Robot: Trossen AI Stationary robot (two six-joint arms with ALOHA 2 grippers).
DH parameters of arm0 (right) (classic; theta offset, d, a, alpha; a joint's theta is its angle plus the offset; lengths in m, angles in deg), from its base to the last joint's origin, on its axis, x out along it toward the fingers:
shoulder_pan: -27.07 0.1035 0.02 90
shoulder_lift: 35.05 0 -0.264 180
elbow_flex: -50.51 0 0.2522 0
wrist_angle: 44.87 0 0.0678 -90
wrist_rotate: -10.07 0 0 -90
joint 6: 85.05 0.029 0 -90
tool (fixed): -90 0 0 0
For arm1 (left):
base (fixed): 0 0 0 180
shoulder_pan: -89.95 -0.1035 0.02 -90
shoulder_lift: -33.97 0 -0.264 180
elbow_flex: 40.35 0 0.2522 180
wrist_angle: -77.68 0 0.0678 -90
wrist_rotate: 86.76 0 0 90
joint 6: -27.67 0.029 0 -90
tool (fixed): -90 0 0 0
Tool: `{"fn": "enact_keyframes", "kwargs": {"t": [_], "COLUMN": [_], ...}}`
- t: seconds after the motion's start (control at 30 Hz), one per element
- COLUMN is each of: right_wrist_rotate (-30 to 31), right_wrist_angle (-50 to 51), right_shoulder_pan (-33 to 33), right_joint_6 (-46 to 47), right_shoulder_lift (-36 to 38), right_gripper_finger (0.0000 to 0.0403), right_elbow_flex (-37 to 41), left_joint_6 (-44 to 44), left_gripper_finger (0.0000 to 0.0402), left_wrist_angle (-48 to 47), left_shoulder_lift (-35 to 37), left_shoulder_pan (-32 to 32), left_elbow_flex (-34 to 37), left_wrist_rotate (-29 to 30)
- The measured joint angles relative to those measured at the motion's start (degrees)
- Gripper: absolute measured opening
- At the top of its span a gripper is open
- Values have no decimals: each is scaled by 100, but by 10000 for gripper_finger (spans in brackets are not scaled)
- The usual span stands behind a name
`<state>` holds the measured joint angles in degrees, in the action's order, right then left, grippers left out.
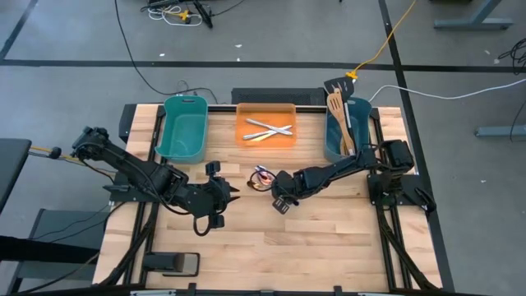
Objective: Pick & Place Kitchen Items
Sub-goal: Put the blue spoon into the green bin
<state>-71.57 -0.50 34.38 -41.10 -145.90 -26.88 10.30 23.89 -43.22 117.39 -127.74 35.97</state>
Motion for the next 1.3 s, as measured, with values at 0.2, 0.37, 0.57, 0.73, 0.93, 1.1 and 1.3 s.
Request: {"fn": "enact_keyframes", "kwargs": {"t": [0.2,0.37,0.57,0.73,0.93,1.1,1.3], "right_wrist_rotate": [-2,-30,-30,-28,-42,-96,-84], "right_wrist_angle": [188,195,206,201,200,80,-89], "right_shoulder_pan": [0,-4,-61,-72,-73,-76,-126], "right_joint_6": [-3,-125,-424,-598,-621,-718,-678], "right_shoulder_lift": [4,7,8,26,26,25,0], "right_gripper_finger": [75,75,46,10,4,17,75], "right_elbow_flex": [-9,-9,-9,-9,-20,-19,-4], "left_joint_6": [0,0,0,0,0,0,0], "left_gripper_finger": [85,85,85,85,85,85,85], "left_wrist_angle": [-1,-2,-2,-1,0,0,2], "left_shoulder_lift": [0,0,0,0,0,0,0], "left_shoulder_pan": [0,0,0,1,0,0,2], "left_elbow_flex": [0,0,0,0,0,0,0], "left_wrist_rotate": [0,0,0,1,0,1,0]}}
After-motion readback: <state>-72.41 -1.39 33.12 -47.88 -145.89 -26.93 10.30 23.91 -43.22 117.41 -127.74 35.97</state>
